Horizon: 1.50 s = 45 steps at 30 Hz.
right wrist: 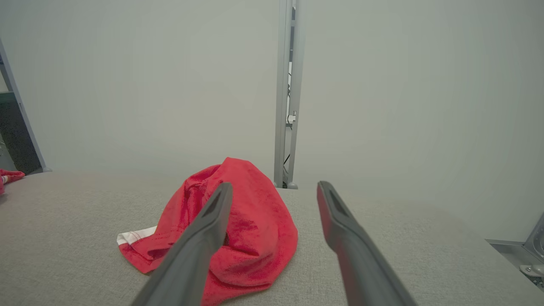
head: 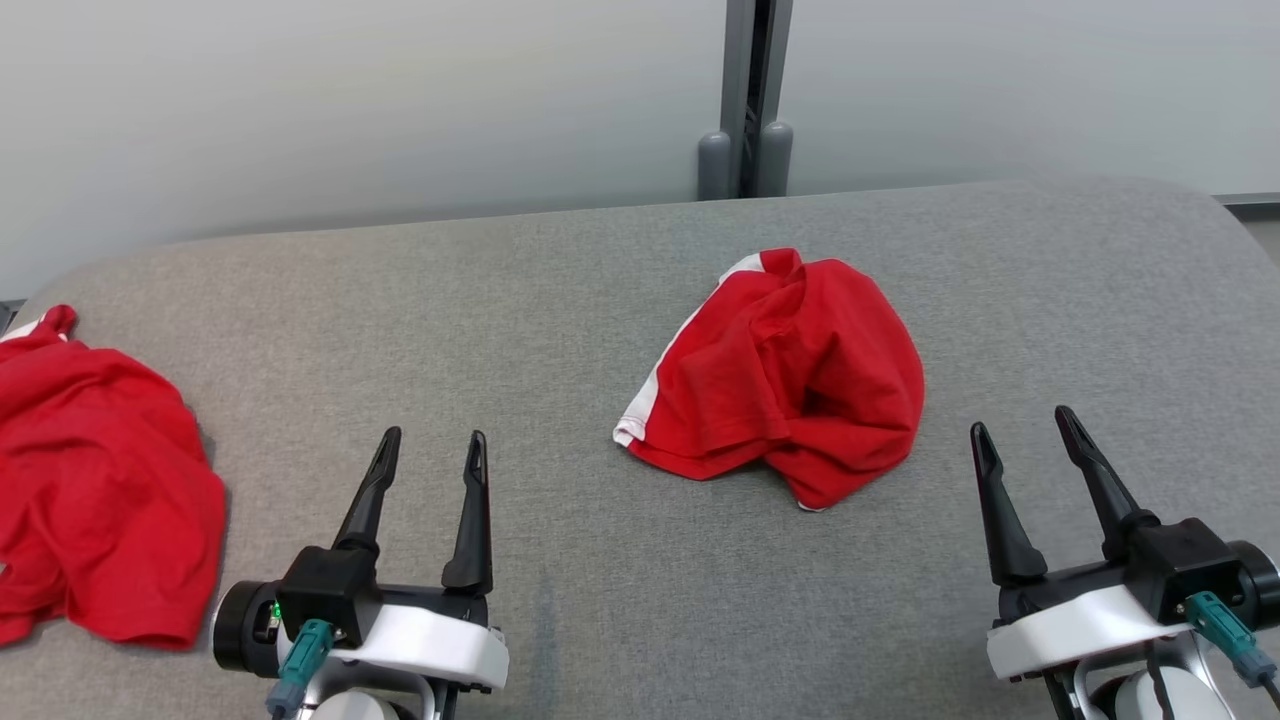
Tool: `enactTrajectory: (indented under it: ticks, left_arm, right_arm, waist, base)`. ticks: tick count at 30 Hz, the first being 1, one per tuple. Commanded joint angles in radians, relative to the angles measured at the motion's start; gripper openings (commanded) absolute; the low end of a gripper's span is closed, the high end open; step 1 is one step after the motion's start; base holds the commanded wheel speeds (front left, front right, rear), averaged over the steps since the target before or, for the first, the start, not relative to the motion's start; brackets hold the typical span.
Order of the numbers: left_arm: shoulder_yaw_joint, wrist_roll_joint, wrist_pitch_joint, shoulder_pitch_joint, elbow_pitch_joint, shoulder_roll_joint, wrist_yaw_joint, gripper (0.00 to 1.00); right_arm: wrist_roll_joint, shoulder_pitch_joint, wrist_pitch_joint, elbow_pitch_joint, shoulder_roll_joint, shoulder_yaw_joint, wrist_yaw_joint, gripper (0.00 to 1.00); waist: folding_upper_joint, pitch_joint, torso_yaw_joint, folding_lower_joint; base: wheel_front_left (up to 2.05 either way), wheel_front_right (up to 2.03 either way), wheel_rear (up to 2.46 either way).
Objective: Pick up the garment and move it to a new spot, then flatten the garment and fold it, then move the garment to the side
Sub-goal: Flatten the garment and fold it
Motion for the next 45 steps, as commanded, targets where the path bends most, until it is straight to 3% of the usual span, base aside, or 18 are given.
enactTrajectory:
  ticks: [1, 14, 19, 25, 26, 27, 28, 32, 37, 45]
  left_arm:
    - [0.010, 0.013, -0.003, -0.009, 0.005, -0.002, -0.010, 1.00]
    - [0.016, 0.067, -0.004, -0.055, 0.016, -0.029, -0.041, 1.00]
    - [0.004, 0.060, -0.004, -0.067, 0.012, -0.031, -0.040, 1.00]
    - [-0.024, 0.041, -0.004, -0.080, 0.008, -0.031, -0.022, 1.00]
    - [-0.026, 0.029, -0.004, -0.081, 0.005, -0.031, -0.017, 1.00]
    - [-0.027, 0.018, -0.004, -0.083, 0.003, -0.031, -0.015, 1.00]
    - [-0.031, 0.014, -0.004, -0.085, 0.002, -0.031, -0.015, 1.00]
    - [-0.041, 0.003, -0.004, -0.092, -0.001, -0.031, -0.006, 1.00]
    - [-0.049, -0.018, -0.004, -0.087, -0.001, -0.031, 0.001, 1.00]
    - [-0.055, -0.043, -0.004, -0.060, 0.006, -0.031, 0.008, 1.00]
  right_arm:
    - [0.005, -0.006, -0.002, 0.016, -0.004, -0.003, 0.000, 1.00]
    - [0.084, -0.104, -0.002, 0.167, -0.005, -0.043, 0.000, 1.00]
    - [0.043, -0.136, -0.002, 0.225, -0.005, -0.072, 0.000, 1.00]
    - [-0.038, -0.194, -0.002, 0.377, -0.023, -0.113, 0.000, 1.00]
    - [-0.047, -0.208, -0.002, 0.404, -0.026, -0.117, 0.000, 0.49]
    - [-0.056, -0.222, -0.002, 0.430, -0.031, -0.125, 0.000, 0.10]
    - [-0.072, -0.236, -0.002, 0.442, -0.039, -0.134, 0.000, 0.00]
    - [-0.102, -0.271, -0.002, 0.450, -0.054, -0.157, 0.000, 0.00]
    - [-0.169, -0.301, -0.002, 0.373, -0.103, -0.126, 0.000, 0.00]
    - [-0.187, -0.408, -0.002, 0.215, -0.210, 0.106, 0.000, 0.00]
  waist:
    - [-0.0001, 0.006, 0.009, 0.0000]
    - [-0.0001, 0.099, 0.125, 0.0000]
    - [-0.0001, 0.121, 0.165, 0.0000]
    - [-0.0001, 0.138, 0.212, 0.0000]
    - [-0.0001, 0.139, 0.217, 0.0000]
    - [-0.0001, 0.141, 0.221, 0.0000]
    - [-0.0001, 0.142, 0.224, 0.0000]
    - [-0.0001, 0.139, 0.232, 0.0000]
    - [-0.0001, 0.117, 0.233, 0.0000]
    - [-0.0001, 0.056, 0.227, 0.0000]
  base:
    - [0.00, 0.00, 0.00]
    - [0.00, 0.00, 0.00]
    - [0.00, 0.00, 0.00]
    - [0.00, 0.00, 0.00]
    - [0.00, 0.00, 0.00]
    - [0.00, 0.00, 0.00]
    - [0.00, 0.00, 0.00]
    - [0.00, 0.00, 0.00]
    - [0.00, 0.00, 0.00]
    - [0.00, 0.00, 0.00]
